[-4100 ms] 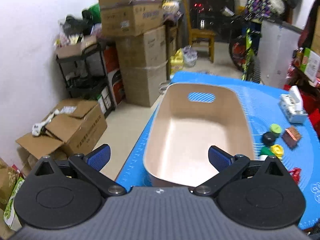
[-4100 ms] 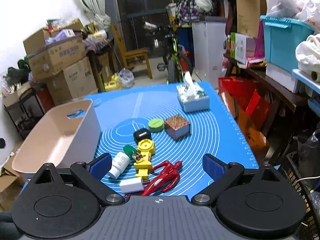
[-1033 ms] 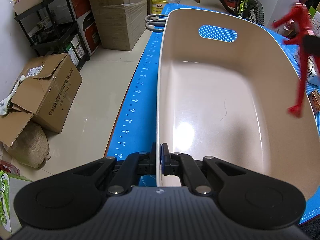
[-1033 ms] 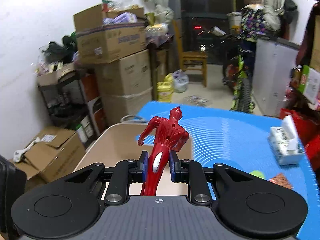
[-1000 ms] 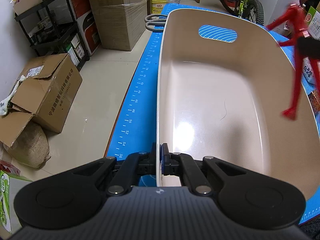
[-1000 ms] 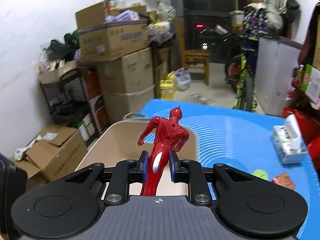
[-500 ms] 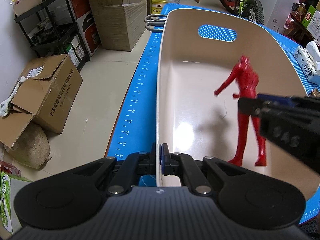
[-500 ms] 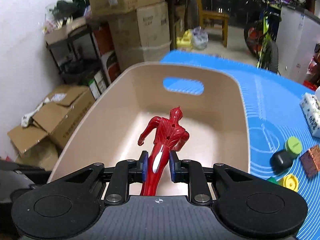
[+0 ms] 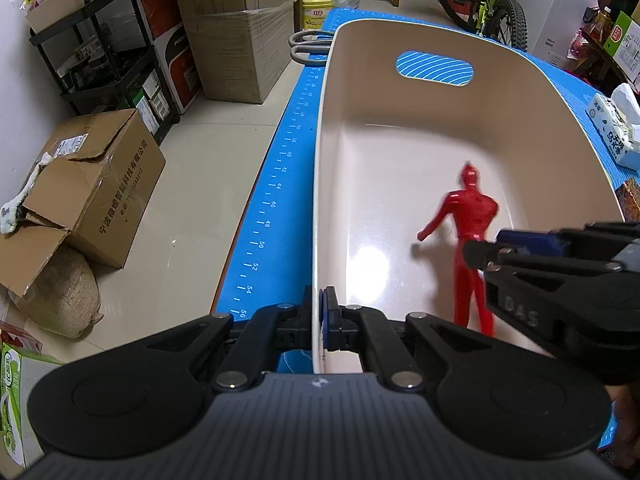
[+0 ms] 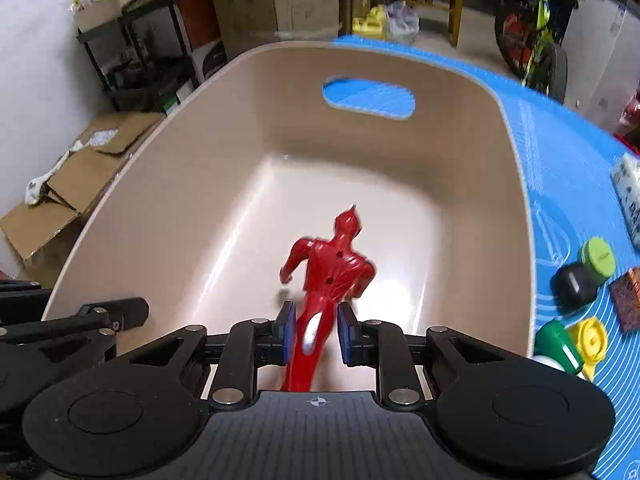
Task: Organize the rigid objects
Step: 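Lower the red figure into the basket and open the right tool, then grasp the white plug charger with the right tool and lift it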
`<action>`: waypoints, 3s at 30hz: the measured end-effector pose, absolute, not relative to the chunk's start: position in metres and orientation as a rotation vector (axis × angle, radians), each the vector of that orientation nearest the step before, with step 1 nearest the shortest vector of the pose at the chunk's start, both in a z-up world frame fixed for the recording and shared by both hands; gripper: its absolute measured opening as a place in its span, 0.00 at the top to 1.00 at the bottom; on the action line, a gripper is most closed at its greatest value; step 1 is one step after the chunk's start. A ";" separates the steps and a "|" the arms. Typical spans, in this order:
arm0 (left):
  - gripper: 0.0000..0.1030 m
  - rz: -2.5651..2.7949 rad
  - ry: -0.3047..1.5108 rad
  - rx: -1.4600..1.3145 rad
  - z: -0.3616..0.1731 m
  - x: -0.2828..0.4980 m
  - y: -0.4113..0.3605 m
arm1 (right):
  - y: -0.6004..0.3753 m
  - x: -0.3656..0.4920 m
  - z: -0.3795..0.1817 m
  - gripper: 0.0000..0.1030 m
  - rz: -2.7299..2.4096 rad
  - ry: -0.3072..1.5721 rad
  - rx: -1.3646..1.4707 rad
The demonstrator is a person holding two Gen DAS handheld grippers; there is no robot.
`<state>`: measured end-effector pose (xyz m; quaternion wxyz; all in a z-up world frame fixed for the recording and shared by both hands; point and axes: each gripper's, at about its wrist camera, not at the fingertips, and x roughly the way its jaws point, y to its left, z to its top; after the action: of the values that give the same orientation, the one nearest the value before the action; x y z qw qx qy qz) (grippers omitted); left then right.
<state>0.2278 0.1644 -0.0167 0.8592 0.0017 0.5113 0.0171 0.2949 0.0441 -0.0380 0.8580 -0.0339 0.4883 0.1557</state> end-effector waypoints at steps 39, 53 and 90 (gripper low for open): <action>0.95 0.036 1.070 -0.008 -0.016 0.225 0.164 | -0.135 0.203 -0.046 0.25 0.038 0.960 -0.003; 0.95 0.036 1.070 -0.008 -0.016 0.226 0.164 | -0.142 0.204 -0.097 0.27 0.037 1.039 0.036; 0.96 0.031 1.073 -0.028 -0.018 0.225 0.166 | -0.126 0.208 0.013 0.37 0.080 0.687 0.037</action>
<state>0.2247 0.1656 -0.0176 0.8594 -0.0131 0.5109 0.0150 0.2081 -0.1258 0.0127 0.9406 0.0183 0.3366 0.0394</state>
